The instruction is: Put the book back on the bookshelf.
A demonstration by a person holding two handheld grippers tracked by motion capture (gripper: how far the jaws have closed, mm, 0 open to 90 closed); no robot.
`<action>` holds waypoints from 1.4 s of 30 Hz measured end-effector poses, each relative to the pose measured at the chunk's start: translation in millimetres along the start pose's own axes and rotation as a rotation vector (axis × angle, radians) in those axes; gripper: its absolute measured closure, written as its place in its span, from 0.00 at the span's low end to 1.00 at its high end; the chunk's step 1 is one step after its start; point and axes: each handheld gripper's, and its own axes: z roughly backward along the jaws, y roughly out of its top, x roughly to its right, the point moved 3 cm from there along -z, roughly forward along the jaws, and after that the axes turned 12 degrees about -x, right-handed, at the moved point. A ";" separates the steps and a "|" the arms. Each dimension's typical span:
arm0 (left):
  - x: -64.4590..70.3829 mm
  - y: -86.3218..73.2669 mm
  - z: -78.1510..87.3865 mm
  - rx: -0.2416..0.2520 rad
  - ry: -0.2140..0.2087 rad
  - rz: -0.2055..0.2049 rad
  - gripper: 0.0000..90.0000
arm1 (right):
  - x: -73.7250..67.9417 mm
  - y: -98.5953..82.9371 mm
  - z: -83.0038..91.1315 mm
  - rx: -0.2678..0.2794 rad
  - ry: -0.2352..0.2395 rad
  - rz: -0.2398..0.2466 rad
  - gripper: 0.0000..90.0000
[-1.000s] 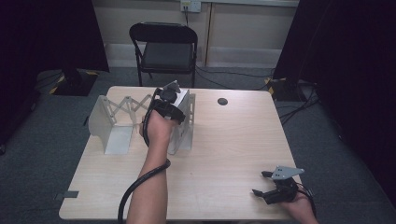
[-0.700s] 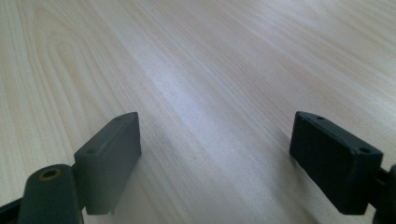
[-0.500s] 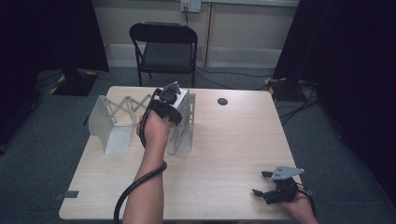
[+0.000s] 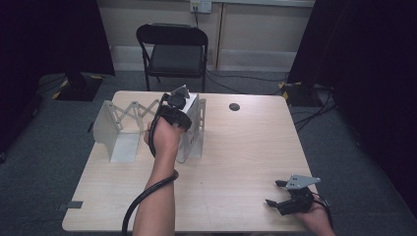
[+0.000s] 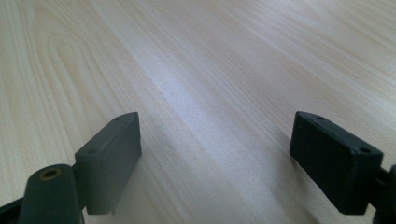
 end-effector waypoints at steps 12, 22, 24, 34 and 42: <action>3.0 3.8 -1.4 0.015 0.002 0.038 0.59 | -0.1 0.0 0.0 0.000 0.000 0.000 0.18; 3.6 4.9 -1.9 0.025 0.008 0.041 0.60 | 0.0 0.0 -0.1 0.000 0.000 0.002 0.18; 3.9 6.1 -2.3 0.031 0.013 0.041 0.60 | 0.1 0.0 -0.1 0.000 -0.001 0.002 0.18; 2.7 5.7 -3.1 0.051 0.022 0.092 0.60 | 0.0 0.0 0.0 0.000 0.001 -0.001 0.18; 3.1 5.0 -2.9 0.038 0.024 0.083 0.57 | 0.0 0.0 0.0 0.001 0.000 0.001 0.18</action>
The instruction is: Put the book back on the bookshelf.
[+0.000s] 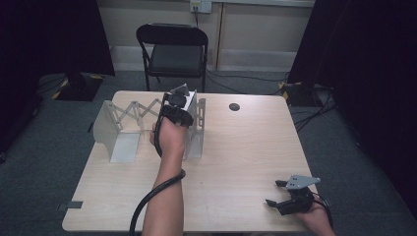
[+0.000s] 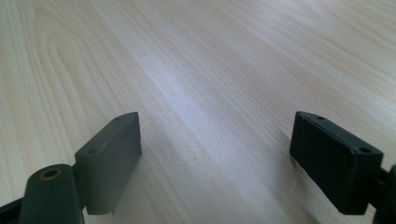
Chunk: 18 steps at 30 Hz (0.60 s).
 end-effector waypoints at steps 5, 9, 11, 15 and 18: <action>1.4 -2.3 1.1 -0.023 0.006 -0.029 0.53 | 0.0 0.0 0.0 0.000 -0.001 0.001 0.18; 2.3 -5.6 -0.3 -0.035 -0.007 -0.054 0.48 | 0.1 0.0 -0.1 0.000 -0.001 0.001 0.18; 2.7 -7.0 -0.9 -0.033 -0.006 -0.064 0.46 | 0.1 0.0 -0.1 0.000 -0.001 0.001 0.18; 1.4 -10.8 -2.6 -0.038 -0.023 -0.068 0.45 | 0.1 0.0 -0.1 0.000 -0.001 0.002 0.18; 0.4 -12.9 -2.4 -0.036 -0.041 -0.060 0.45 | 0.1 0.0 -0.1 0.000 -0.001 0.002 0.18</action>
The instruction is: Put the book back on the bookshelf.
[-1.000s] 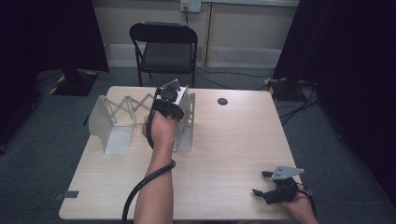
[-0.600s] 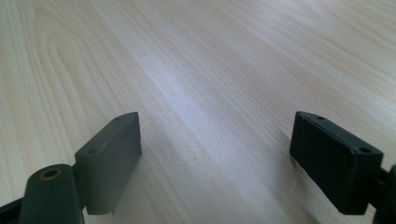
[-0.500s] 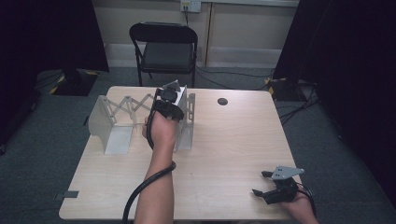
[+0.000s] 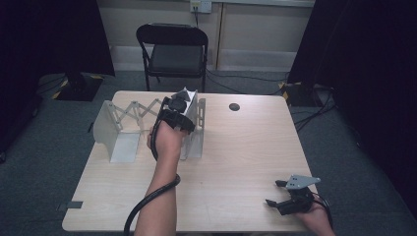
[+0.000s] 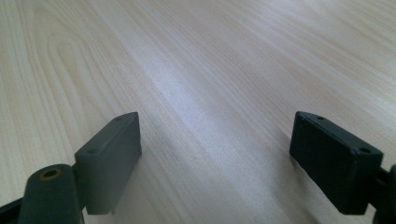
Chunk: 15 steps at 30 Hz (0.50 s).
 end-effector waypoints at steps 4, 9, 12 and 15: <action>0.0 -2.1 2.6 0.005 -0.034 0.012 0.45 | 0.0 0.0 0.0 0.000 0.000 -0.001 0.18; 1.3 -4.7 4.5 0.007 -0.035 0.003 0.45 | 0.0 0.3 -0.3 0.000 -0.001 -0.001 0.18; 1.7 -7.1 2.9 0.000 -0.011 -0.013 0.43 | 0.0 0.3 -0.3 0.000 -0.001 -0.001 0.18; 0.6 -10.6 1.8 -0.002 -0.017 -0.016 0.42 | -0.1 0.3 -0.2 -0.001 -0.001 -0.001 0.18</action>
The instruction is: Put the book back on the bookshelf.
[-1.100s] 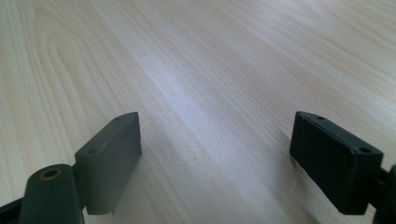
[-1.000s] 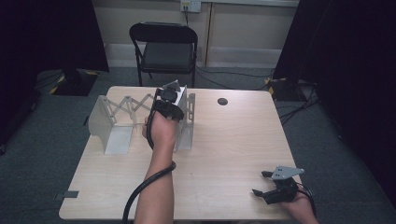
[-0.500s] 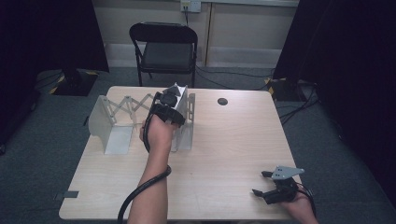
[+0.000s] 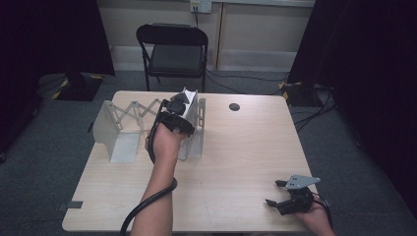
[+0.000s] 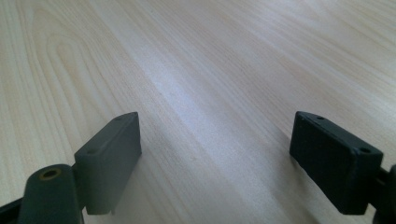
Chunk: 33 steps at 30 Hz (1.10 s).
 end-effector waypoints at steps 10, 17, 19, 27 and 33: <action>-1.7 -8.6 -1.3 0.006 -0.009 -0.030 0.40 | -0.1 0.1 0.0 -0.001 0.000 -0.001 0.18; -6.2 -15.9 -3.6 0.003 -0.007 -0.034 0.33 | -0.1 0.1 -0.1 0.000 -0.001 -0.001 0.18; -7.1 -18.2 -4.1 0.006 -0.009 -0.039 0.31 | -0.1 0.1 -0.1 0.000 0.000 -0.001 0.18; -11.9 -31.3 -3.8 0.034 -0.028 -0.049 0.27 | 0.0 0.3 -0.2 0.001 0.000 -0.002 0.18; -16.6 -40.7 -2.5 0.059 -0.046 -0.051 0.25 | 0.0 0.4 -0.4 0.002 -0.001 -0.001 0.18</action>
